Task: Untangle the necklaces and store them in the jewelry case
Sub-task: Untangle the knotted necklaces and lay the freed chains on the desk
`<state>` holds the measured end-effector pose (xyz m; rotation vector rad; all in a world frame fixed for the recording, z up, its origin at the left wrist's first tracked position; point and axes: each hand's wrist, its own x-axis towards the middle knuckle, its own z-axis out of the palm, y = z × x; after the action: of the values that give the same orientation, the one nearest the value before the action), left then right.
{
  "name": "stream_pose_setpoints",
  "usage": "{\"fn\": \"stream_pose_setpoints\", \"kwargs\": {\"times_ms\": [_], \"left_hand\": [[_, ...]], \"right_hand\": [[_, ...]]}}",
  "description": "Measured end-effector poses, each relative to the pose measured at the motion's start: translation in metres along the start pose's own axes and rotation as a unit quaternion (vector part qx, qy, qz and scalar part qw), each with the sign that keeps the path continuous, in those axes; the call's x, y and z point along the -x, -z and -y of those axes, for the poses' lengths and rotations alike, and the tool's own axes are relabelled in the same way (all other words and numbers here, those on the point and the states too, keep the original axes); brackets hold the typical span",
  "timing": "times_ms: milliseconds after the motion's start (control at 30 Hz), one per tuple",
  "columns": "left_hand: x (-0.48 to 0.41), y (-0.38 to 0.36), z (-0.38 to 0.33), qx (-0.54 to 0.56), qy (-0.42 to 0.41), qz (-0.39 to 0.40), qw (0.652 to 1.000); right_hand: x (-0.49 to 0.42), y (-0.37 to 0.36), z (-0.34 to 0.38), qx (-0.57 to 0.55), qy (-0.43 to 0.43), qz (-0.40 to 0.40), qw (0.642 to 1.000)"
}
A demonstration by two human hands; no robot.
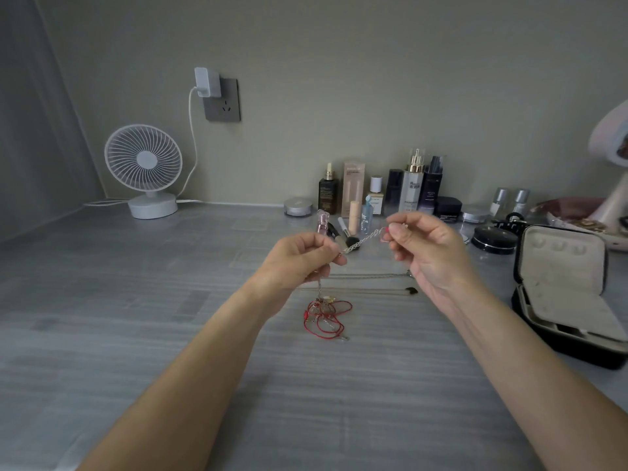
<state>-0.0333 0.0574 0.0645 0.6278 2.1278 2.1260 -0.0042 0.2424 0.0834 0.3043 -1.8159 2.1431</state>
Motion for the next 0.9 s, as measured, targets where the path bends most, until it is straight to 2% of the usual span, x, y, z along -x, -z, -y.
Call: {"fn": "stream_pose_setpoints", "kwargs": {"times_ms": [100, 267, 433, 600, 767, 900], "left_hand": [[0.0, -0.003, 0.003, -0.011, 0.023, 0.015, 1.0], [0.004, -0.011, 0.007, -0.058, 0.078, 0.072, 0.993], [0.005, -0.02, 0.012, -0.037, 0.063, 0.084, 0.994], [0.004, -0.017, 0.008, 0.069, 0.039, 0.06, 0.995], [0.004, -0.016, 0.004, 0.094, 0.086, 0.058, 0.99], [0.0, -0.009, 0.005, 0.118, 0.101, 0.046, 0.987]], "right_hand": [[0.0, 0.002, 0.002, -0.009, 0.0, 0.0, 1.0], [0.002, -0.002, -0.004, 0.058, -0.028, 0.049, 0.997], [0.005, -0.006, -0.01, 0.118, 0.005, 0.107, 0.987], [0.004, -0.006, -0.012, 0.126, 0.007, 0.102, 0.987], [0.002, -0.005, -0.013, 0.113, -0.005, 0.085, 0.99], [-0.001, 0.0, -0.009, 0.068, -0.02, 0.032, 0.997]]}}
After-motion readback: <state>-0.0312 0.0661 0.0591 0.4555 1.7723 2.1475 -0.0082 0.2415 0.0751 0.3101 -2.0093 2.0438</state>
